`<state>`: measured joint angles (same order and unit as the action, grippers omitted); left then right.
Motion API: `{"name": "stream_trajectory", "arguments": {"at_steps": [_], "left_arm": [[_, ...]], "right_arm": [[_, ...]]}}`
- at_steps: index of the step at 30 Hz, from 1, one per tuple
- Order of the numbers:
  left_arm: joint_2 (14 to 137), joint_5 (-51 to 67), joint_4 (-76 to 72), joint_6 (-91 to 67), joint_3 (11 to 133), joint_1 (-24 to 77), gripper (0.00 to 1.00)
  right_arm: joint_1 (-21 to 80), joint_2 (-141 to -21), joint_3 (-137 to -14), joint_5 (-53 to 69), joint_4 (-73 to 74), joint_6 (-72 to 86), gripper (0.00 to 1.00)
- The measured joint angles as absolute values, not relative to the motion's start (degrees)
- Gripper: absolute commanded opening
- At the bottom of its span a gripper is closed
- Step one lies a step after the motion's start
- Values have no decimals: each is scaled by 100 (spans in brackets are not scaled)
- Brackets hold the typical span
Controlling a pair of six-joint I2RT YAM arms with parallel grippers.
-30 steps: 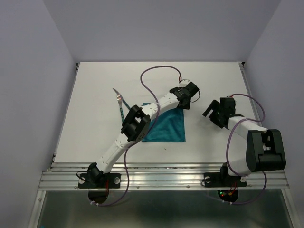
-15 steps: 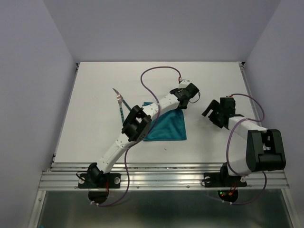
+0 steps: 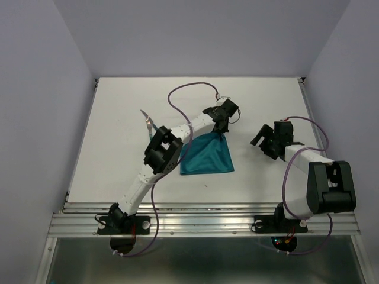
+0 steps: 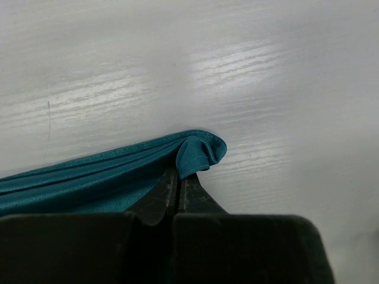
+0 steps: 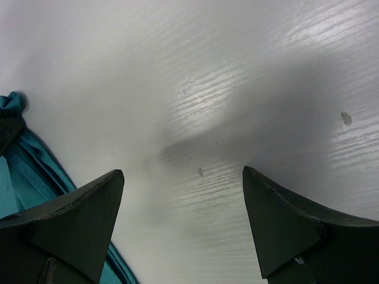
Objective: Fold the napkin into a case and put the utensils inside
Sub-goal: Pick up the lower triangle-folded napkin from the center of the board.
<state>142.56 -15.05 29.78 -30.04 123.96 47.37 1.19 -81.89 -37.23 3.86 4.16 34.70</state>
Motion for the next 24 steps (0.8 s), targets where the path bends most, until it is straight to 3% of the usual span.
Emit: {"name": "stream_trajectory", "arguments": {"at_steps": [17,24], "left_arm": [[12814,405,1308,-3072,10184,4305,0],[12672,958,690,-3221,9603,4021,0]], "right_arm": [[156,-8187,-3863,1273,858,3273,86],[895,-8189,-3863,1647,821,3280,86]]}}
